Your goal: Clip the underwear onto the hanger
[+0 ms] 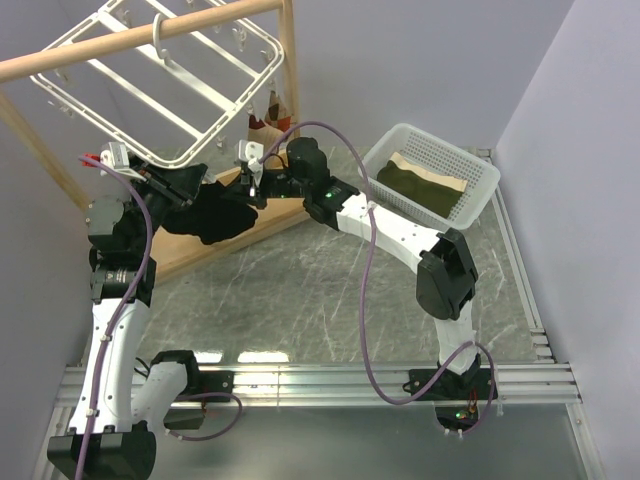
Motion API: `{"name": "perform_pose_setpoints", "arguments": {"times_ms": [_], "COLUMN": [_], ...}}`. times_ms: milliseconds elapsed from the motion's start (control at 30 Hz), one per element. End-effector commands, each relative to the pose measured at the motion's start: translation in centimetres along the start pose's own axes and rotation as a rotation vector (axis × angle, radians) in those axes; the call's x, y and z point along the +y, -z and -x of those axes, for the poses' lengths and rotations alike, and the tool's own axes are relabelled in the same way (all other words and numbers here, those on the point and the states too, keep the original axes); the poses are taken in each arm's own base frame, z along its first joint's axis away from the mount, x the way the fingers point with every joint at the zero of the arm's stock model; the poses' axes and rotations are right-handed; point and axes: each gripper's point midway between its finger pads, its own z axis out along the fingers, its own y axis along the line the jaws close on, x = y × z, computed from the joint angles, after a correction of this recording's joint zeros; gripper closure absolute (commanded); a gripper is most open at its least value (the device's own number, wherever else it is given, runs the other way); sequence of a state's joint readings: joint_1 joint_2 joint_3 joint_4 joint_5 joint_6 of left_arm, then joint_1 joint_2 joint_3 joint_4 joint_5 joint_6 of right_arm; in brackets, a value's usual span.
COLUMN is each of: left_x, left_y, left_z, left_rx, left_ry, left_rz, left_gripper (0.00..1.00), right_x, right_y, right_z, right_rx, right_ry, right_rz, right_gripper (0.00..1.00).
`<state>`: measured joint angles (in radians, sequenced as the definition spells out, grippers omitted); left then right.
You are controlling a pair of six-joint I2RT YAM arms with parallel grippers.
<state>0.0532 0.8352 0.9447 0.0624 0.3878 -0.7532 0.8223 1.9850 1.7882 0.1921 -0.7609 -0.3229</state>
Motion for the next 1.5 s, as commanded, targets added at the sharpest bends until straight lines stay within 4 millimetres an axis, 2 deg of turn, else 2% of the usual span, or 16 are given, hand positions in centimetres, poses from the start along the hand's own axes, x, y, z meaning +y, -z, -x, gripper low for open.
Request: {"name": "perform_pose_setpoints", "arguments": {"times_ms": [0,133,500,833,1100,1467], "left_x": [-1.0,-0.9,-0.8,-0.9,-0.9,-0.7], "left_y": [-0.1,-0.1,-0.1,0.0,0.0,-0.1], "left_z": [1.0,0.9,0.9,0.9,0.7,0.8], "left_rx": [-0.022,-0.017,-0.017,-0.017,-0.010,-0.011], "left_ry": [-0.013,-0.010,-0.014,-0.017,-0.016,-0.014], "left_rz": [-0.030,-0.032,-0.027,-0.029,-0.031,-0.020], "left_gripper": [1.00,1.00,1.00,1.00,1.00,1.00], "right_x": [-0.2,0.2,-0.1,-0.2,-0.7,-0.4], "right_y": [0.0,-0.3,-0.5,-0.7,-0.9,-0.7], "right_z": [3.9,4.5,5.6,5.9,6.9,8.1], "right_rx": [-0.067,-0.075,-0.090,-0.093,-0.105,-0.129], "right_ry": [0.078,0.088,0.100,0.090,0.071,0.076], "right_rz": [-0.001,0.009,0.006,0.007,0.002,0.007], "right_gripper": [1.00,1.00,1.00,1.00,1.00,1.00]}}
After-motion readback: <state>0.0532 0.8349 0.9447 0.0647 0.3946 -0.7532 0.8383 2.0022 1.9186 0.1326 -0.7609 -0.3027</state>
